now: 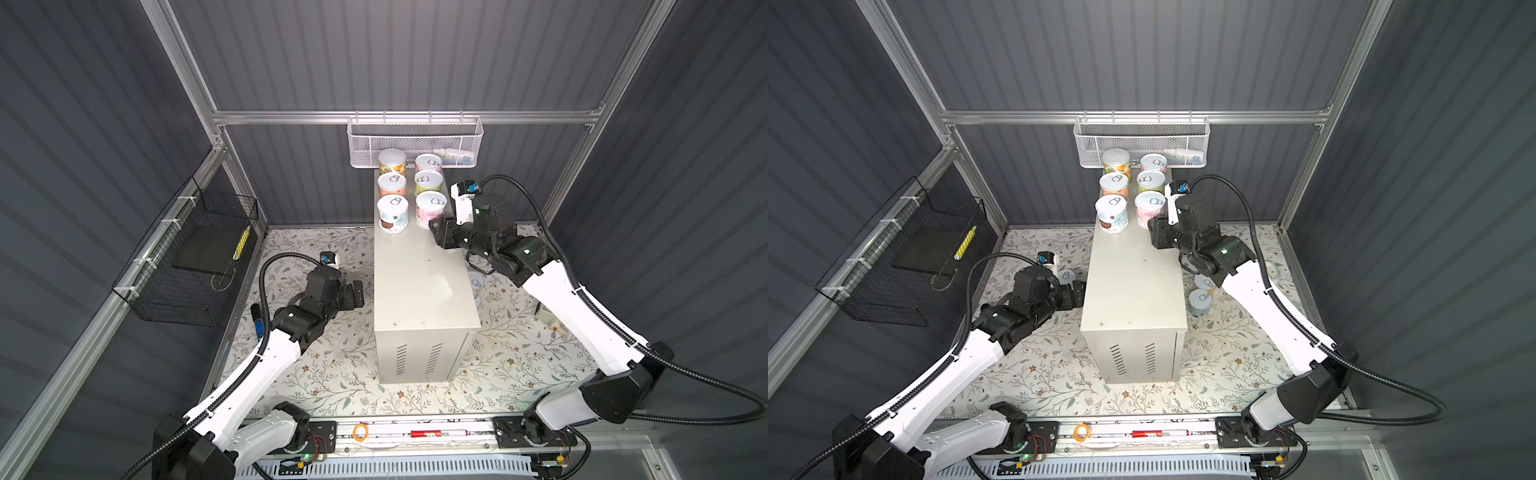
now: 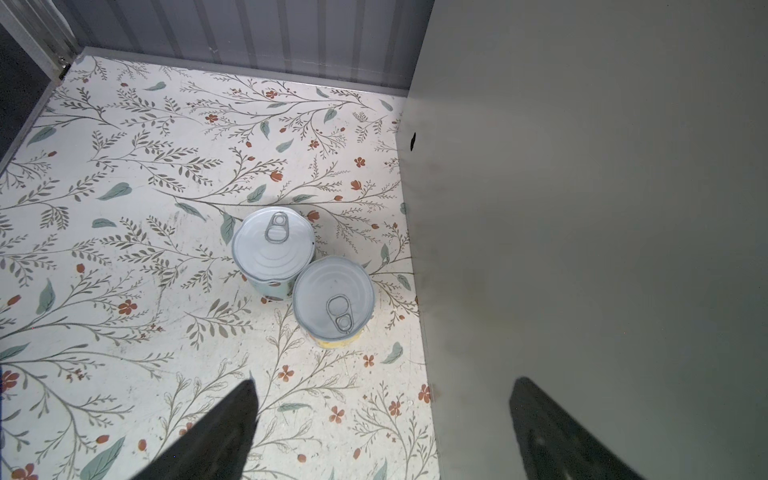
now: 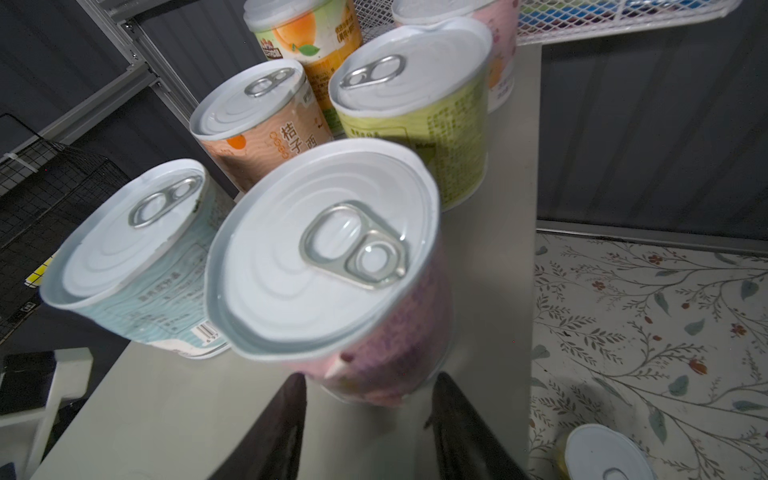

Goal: Place and organize the canned foods onto the counter
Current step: 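Set the pink can beside the blue-labelled can and open the right gripper, then withdraw the right gripper to its floor cans while the left gripper moves down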

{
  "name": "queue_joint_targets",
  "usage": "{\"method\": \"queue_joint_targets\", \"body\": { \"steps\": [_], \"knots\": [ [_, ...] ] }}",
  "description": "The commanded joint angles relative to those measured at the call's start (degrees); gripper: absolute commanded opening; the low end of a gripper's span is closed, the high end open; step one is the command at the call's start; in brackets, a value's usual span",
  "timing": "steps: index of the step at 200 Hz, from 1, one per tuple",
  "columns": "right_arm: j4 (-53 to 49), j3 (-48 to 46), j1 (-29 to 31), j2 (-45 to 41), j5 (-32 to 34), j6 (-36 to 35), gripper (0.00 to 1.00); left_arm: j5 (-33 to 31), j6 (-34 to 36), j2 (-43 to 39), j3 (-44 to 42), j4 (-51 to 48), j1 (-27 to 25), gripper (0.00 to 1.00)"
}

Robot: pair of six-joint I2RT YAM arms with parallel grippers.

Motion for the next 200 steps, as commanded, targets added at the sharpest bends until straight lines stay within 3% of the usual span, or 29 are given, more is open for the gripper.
{"method": "queue_joint_targets", "body": {
  "steps": [1, 43, 118, 158, 200],
  "knots": [
    [1.1, 1.8, -0.3, 0.3, -0.5, 0.6, 0.52, -0.9, 1.1, 0.3, 2.0, 0.2, 0.4, 0.96],
    [1.4, 0.3, -0.4, -1.9, -1.6, 0.9, 0.53, -1.2, 1.1, 0.0, 2.1, -0.4, 0.4, 0.96],
    [1.8, -8.2, 0.0, -14.4, -3.3, 1.8, 0.62, -3.9, -1.0, -3.7, 1.6, -1.6, 0.5, 0.96],
    [1.1, -13.6, 0.1, -20.4, -0.9, 2.7, 0.61, -10.6, 0.7, -9.0, 8.5, -8.0, 0.5, 0.95],
    [1.0, -21.2, 0.2, -27.0, 3.1, 4.2, 0.61, -7.2, 2.8, -9.1, 18.2, -9.8, 0.5, 0.94]
  ]
}}
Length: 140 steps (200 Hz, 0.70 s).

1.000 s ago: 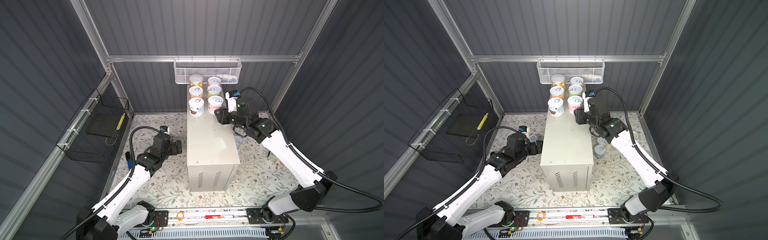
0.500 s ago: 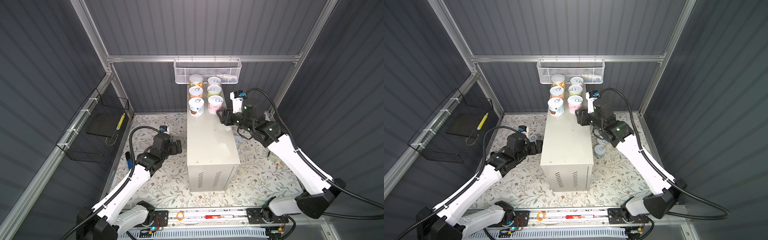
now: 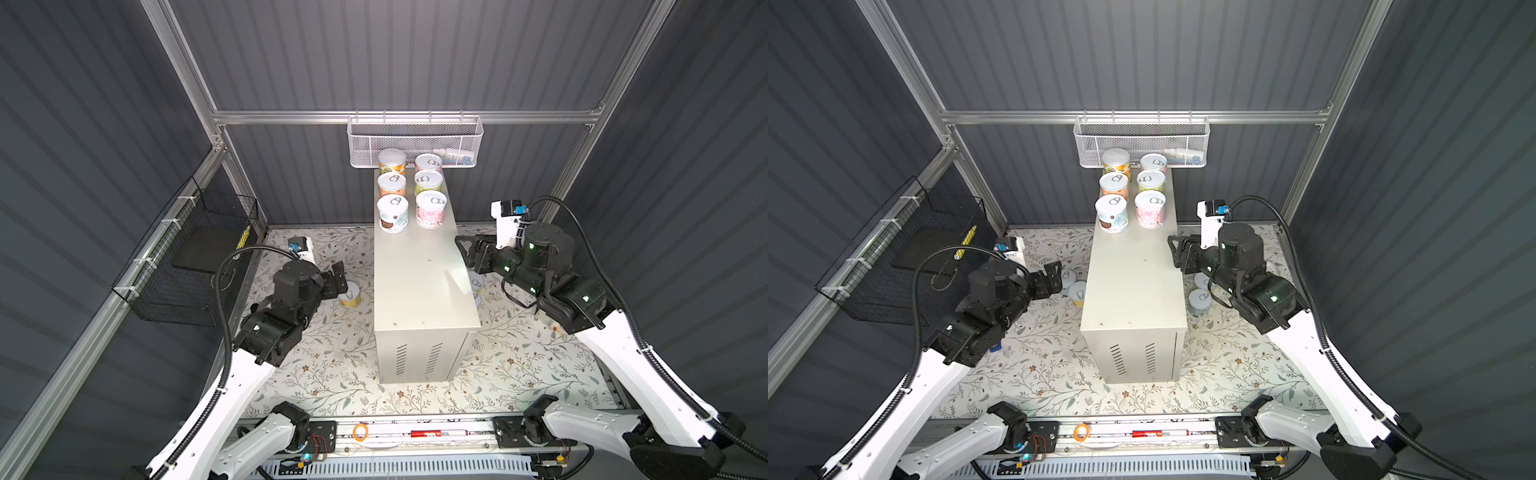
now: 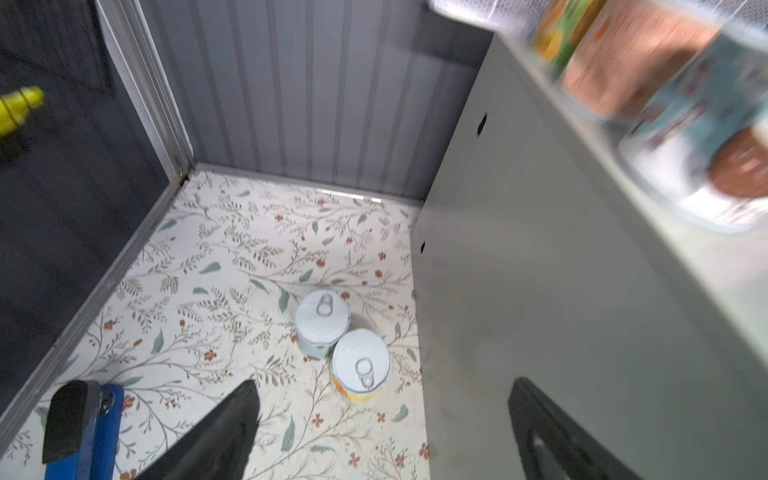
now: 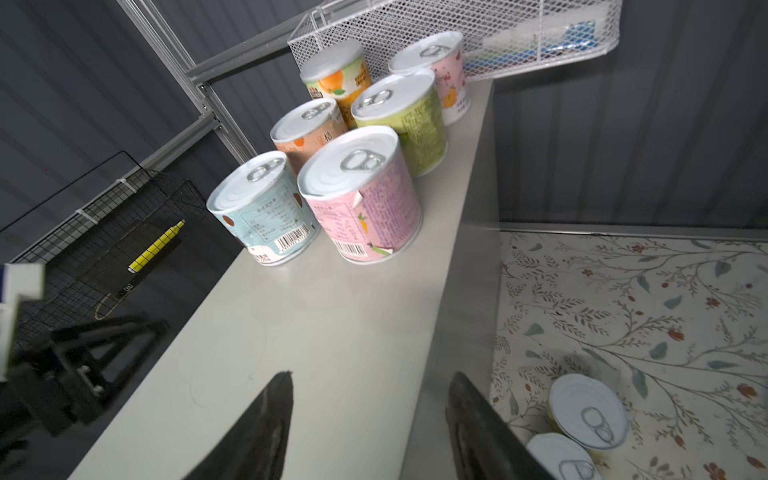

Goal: Place and organize the canned foods onto the counter
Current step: 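Withdraw the right gripper to its floor cans while the left gripper moves down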

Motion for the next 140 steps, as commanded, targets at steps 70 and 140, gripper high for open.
{"method": "queue_joint_targets", "body": {
  "steps": [70, 140],
  "knots": [
    [-5.7, -13.0, -0.9, -14.5, 11.9, 2.0, 0.64, 13.5, 2.7, 9.4, 13.5, 3.9, 0.3, 0.93],
    [-6.0, -25.8, -11.8, -16.5, 4.3, 4.9, 0.88, 5.4, 4.2, 11.7, 8.0, 3.5, 0.5, 0.99]
  ]
}}
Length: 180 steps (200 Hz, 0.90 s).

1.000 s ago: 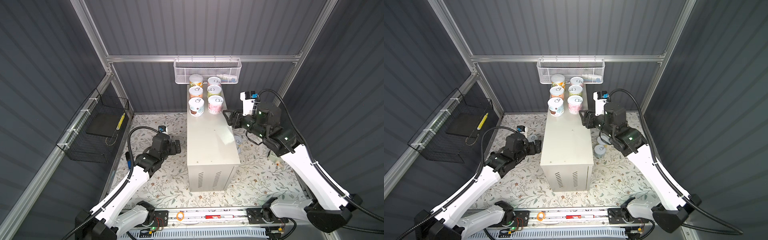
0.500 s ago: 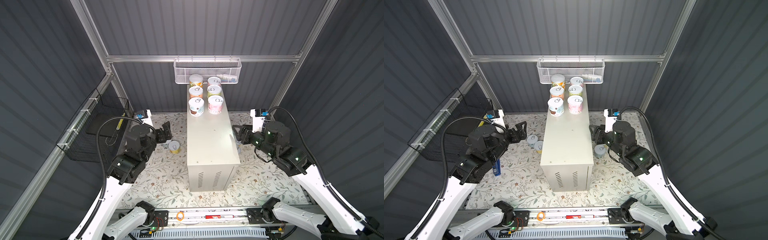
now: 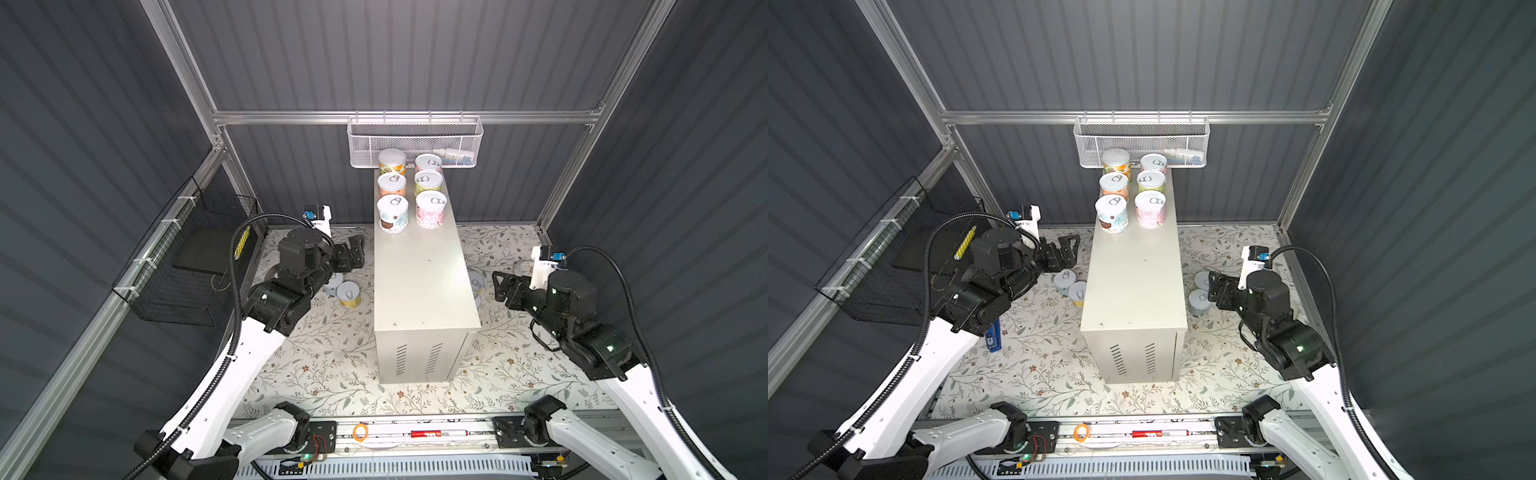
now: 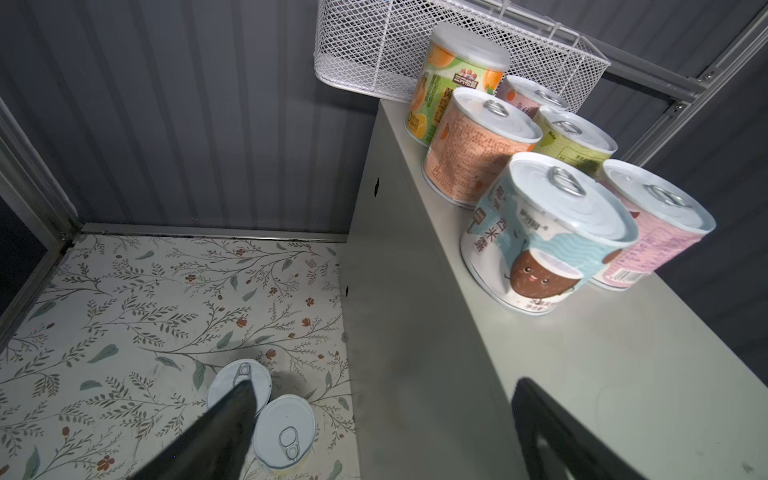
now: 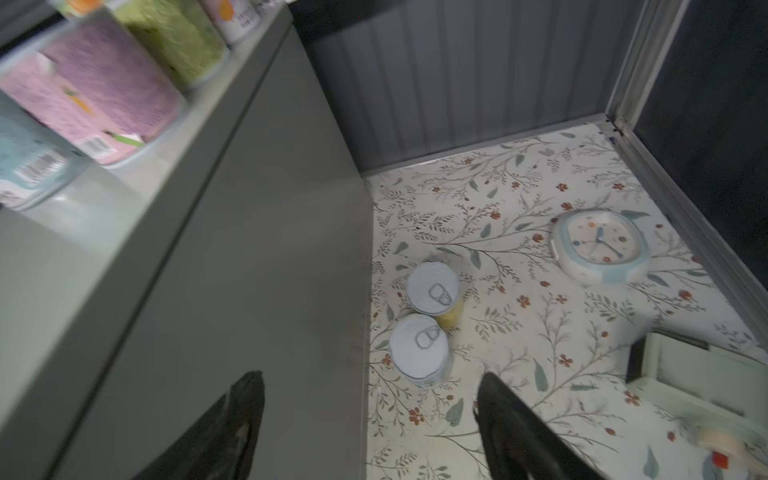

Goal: Place and organize the canned foods onto the counter
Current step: 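Withdraw the right gripper to its floor cans while the left gripper moves down, then lower the left gripper around the floor can nearest the robot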

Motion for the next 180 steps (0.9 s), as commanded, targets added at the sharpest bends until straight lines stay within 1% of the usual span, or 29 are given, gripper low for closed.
{"method": "queue_joint_targets", "body": {
  "steps": [1, 36, 50, 72, 92, 116, 139, 180],
  "knots": [
    [0.4, -4.4, -1.7, 1.0, -3.6, 1.7, 0.88, -4.4, 1.8, 0.2, -2.9, 0.2, 0.6, 0.99],
    [2.6, -8.2, -1.8, 2.6, -4.5, 2.3, 0.93, -8.5, -1.2, 1.8, -8.9, -1.1, 1.5, 0.99],
    [3.1, -9.2, -1.9, 2.9, -4.8, 2.3, 0.94, -9.1, -3.0, 3.0, -11.9, -0.6, 2.6, 0.99],
    [3.3, -9.8, -1.9, 3.9, -5.8, 2.0, 0.97, -9.5, -5.4, 5.9, -15.6, 1.7, 4.0, 0.99],
    [3.7, -10.0, -1.9, 4.7, -6.2, 2.1, 0.99, -9.9, -6.7, 9.5, -18.0, 4.7, 4.1, 0.99],
    [4.1, -10.2, -1.9, 5.3, -6.9, 2.4, 0.99, -11.0, -7.7, 13.7, -19.5, 8.2, 4.3, 1.00],
    [4.2, -10.3, -1.9, 5.8, -7.1, 2.9, 0.99, -9.1, -8.2, 16.9, -20.5, 12.0, 4.5, 0.99],
    [4.2, -10.3, -1.9, 5.8, -7.3, 3.5, 0.99, -8.6, -10.6, 21.4, -21.2, 13.7, 5.1, 0.99]
  ]
}}
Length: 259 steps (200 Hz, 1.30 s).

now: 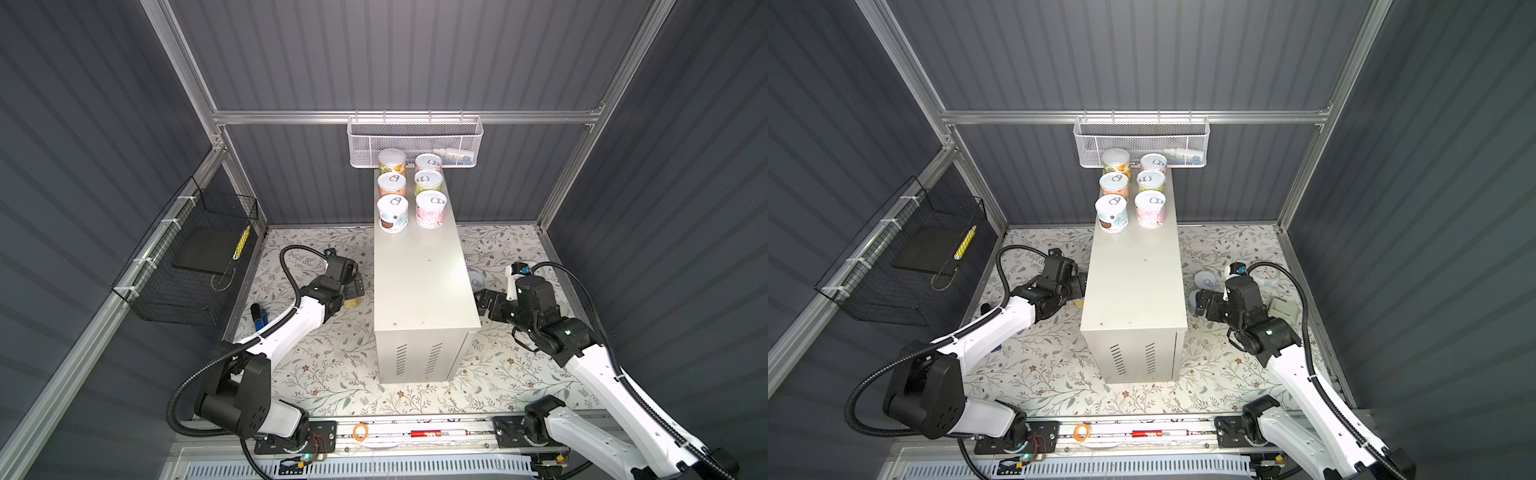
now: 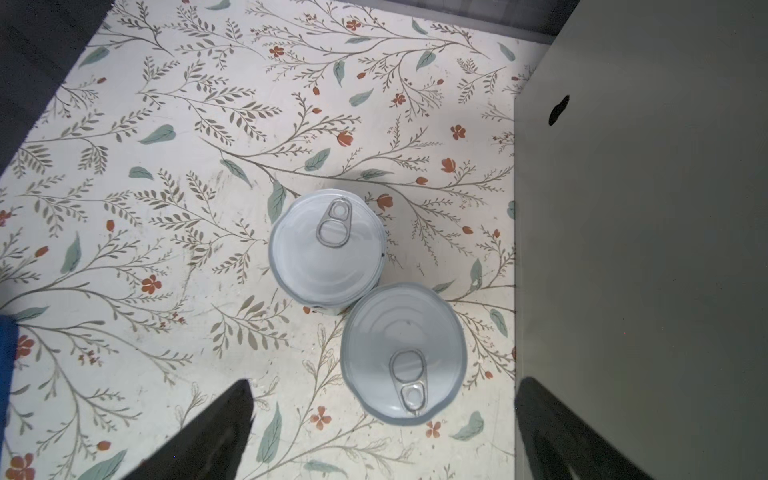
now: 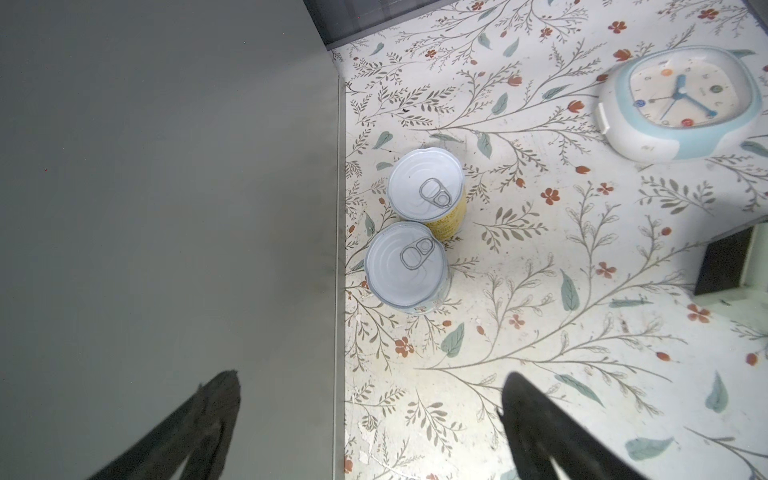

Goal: Place and organize the canned foods onto the counter
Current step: 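Lower the left gripper around the floor can nearest the robot, then close the left gripper on the yellow-labelled can and lift it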

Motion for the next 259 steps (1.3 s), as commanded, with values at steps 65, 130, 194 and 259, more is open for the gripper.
{"method": "queue_joint_targets", "body": {
  "steps": [65, 130, 194, 259],
  "knots": [
    [1.5, -0.2, -0.2, 0.9, -1.7, 1.3, 0.99, 0.9, -6.9, 8.1, -3.1, 10.2, 0.7, 0.99],
    [3.1, -0.4, -0.2, 2.2, -3.9, 1.9, 0.99, -0.8, -8.3, 15.3, -2.6, 14.2, 0.7, 0.99],
    [4.9, -1.4, -0.1, 2.6, -4.7, 2.0, 0.99, -3.8, -8.9, 19.5, -1.3, 14.2, 0.7, 0.93],
    [6.0, -3.0, -0.2, 3.0, -6.1, 2.3, 0.99, -4.4, -8.6, 21.3, -0.7, 13.6, 0.7, 0.57]
  ]
}}
